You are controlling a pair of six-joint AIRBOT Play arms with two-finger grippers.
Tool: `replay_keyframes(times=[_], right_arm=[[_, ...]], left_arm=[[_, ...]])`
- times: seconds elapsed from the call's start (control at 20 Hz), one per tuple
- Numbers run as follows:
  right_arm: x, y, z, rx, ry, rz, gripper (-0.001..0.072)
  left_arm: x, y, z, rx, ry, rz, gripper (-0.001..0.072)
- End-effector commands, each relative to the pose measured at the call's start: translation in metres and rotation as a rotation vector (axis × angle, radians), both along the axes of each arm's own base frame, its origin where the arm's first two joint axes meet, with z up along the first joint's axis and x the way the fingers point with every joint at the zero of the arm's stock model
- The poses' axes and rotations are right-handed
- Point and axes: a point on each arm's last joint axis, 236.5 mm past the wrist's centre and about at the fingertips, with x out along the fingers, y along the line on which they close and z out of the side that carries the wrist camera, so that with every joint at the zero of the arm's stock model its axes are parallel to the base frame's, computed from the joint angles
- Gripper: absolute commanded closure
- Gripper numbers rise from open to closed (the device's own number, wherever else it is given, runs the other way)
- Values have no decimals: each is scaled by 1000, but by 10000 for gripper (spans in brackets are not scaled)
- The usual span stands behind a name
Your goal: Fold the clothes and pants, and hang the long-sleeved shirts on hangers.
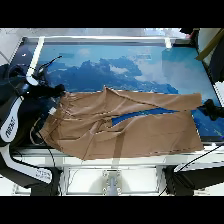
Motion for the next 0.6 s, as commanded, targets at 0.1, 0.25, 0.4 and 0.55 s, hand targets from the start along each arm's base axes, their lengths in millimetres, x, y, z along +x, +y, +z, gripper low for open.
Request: replay_keyframes(times=[0.1,0.25,0.4,0.55], right_arm=[[-18,-5,94,-98,-121,15,689],[-29,16,150,-144,-197,54,689],[-20,30,198,-212,-302,41,690],[7,30,204,-251,-338,2,691]], left_arm=[[3,41,68,29,-137,82,693],[0,55,103,48,-207,110,693],[-2,59,115,57,-230,117,693],[6,65,115,69,-256,138,693]])
